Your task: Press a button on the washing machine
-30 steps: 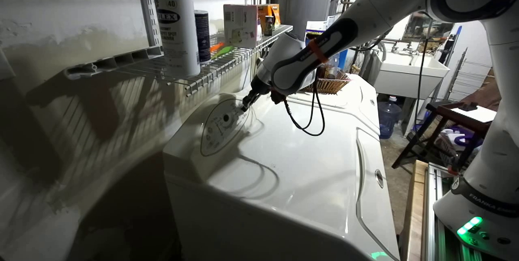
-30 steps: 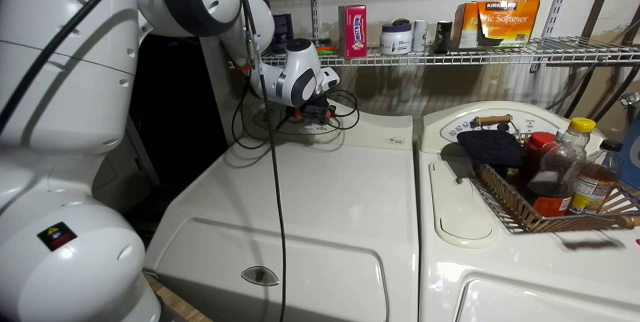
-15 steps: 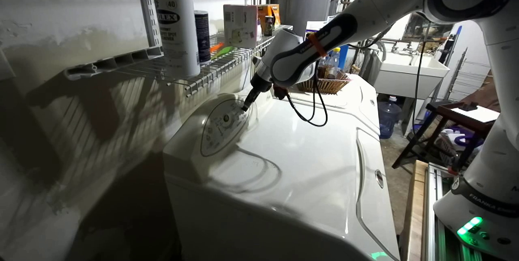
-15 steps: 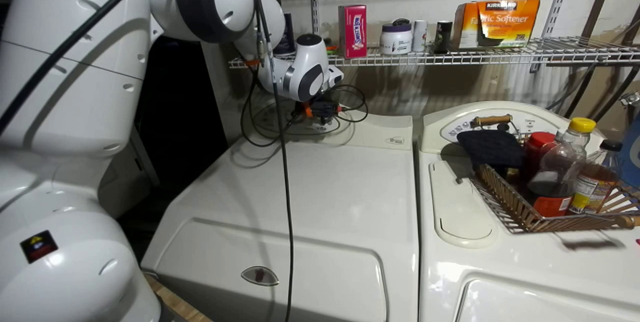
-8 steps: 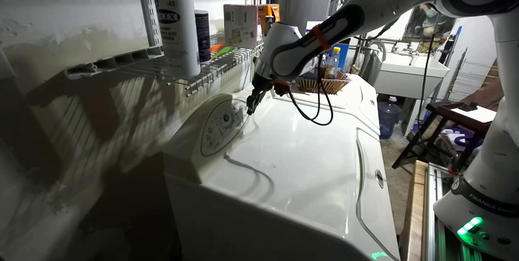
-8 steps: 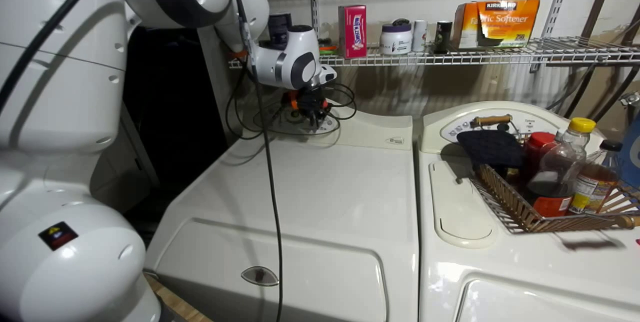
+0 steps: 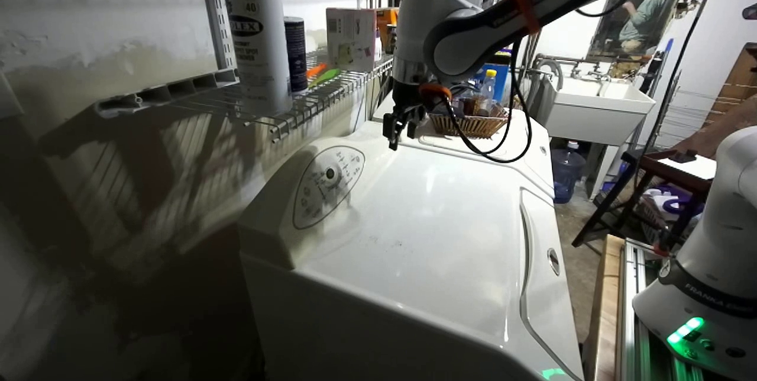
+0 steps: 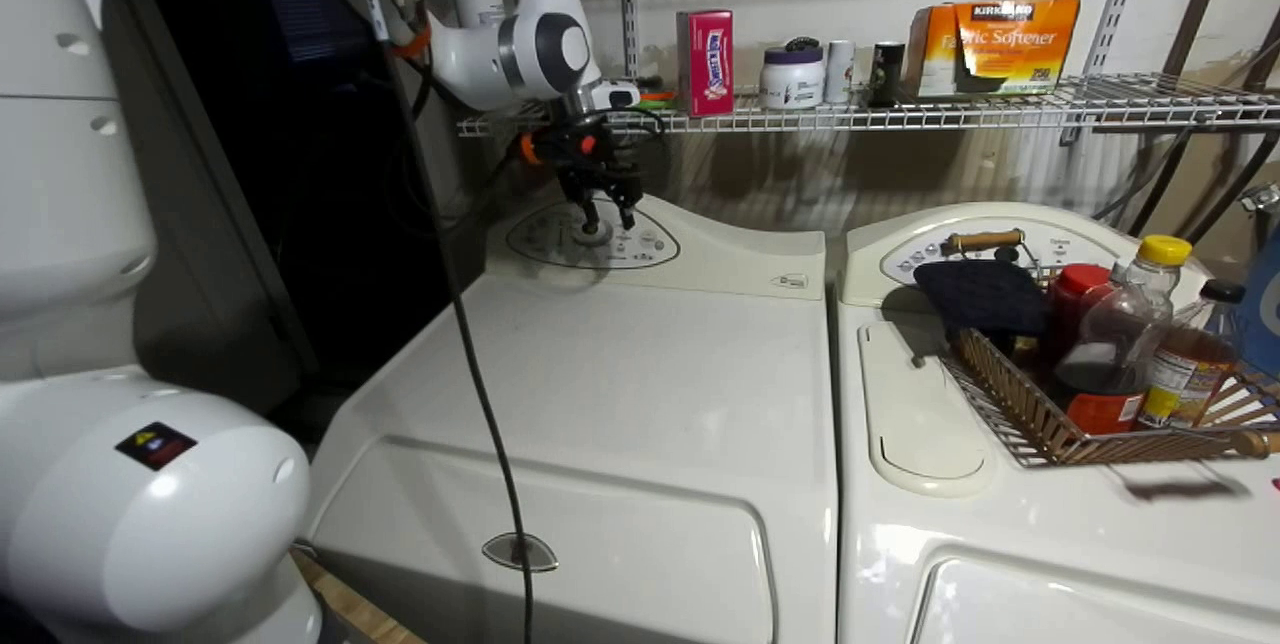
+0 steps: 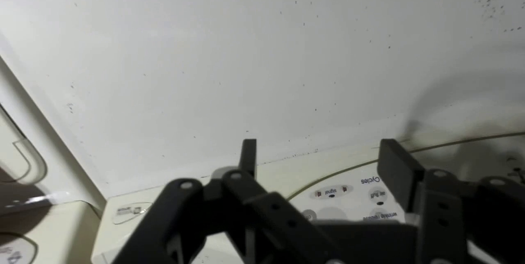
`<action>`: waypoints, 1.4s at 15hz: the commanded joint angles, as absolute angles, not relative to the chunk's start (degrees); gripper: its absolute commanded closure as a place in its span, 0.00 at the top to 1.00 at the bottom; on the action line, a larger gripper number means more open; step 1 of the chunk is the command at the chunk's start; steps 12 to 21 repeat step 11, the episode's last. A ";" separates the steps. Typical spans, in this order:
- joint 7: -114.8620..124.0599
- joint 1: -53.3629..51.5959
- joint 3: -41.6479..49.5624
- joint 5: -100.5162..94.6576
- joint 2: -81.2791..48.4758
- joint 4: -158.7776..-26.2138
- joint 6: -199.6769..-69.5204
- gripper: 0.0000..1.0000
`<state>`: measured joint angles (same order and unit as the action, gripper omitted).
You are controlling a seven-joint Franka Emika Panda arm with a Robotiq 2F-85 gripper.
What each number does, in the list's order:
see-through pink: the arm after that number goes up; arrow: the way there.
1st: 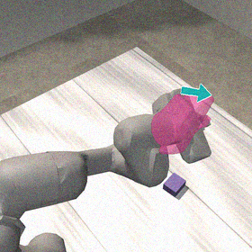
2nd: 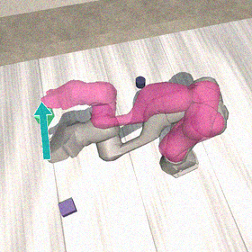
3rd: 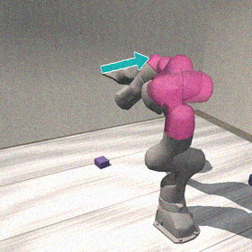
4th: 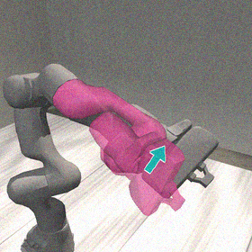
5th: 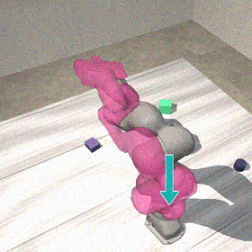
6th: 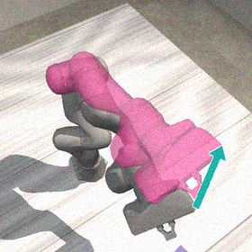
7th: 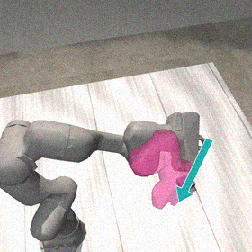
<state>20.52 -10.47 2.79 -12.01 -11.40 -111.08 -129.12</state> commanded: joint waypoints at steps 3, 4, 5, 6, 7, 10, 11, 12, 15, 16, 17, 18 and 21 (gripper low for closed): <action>33.12 -10.67 -1.57 -14.47 1.36 -119.03 -120.17 1.00; 34.98 -10.48 -2.57 -14.73 3.17 -120.13 -119.87 1.00; 35.70 -10.23 -3.58 -13.82 5.05 -121.30 -119.84 1.00; 35.87 -9.99 -4.48 -13.14 7.02 -122.71 -120.47 1.00; 33.46 -8.99 -4.50 -13.00 2.16 -118.47 -120.28 1.00; 34.61 -8.79 -5.86 -12.84 5.87 -121.17 -120.32 1.00; 34.61 -8.69 -5.89 -12.83 6.26 -121.57 -120.32 1.00; 34.61 -8.69 -5.89 -12.83 6.26 -121.57 -120.32 1.00; 34.61 -8.69 -5.89 -12.83 6.26 -121.57 -120.32 1.00; 34.61 -8.69 -5.89 -12.83 6.26 -121.57 -120.32 1.00; 34.61 -8.69 -5.89 -12.83 6.26 -121.57 -120.32 1.00; 34.61 -8.69 -5.89 -12.83 6.26 -121.57 -120.32 1.00; 34.61 -8.69 -5.89 -12.83 6.26 -121.57 -120.32 1.00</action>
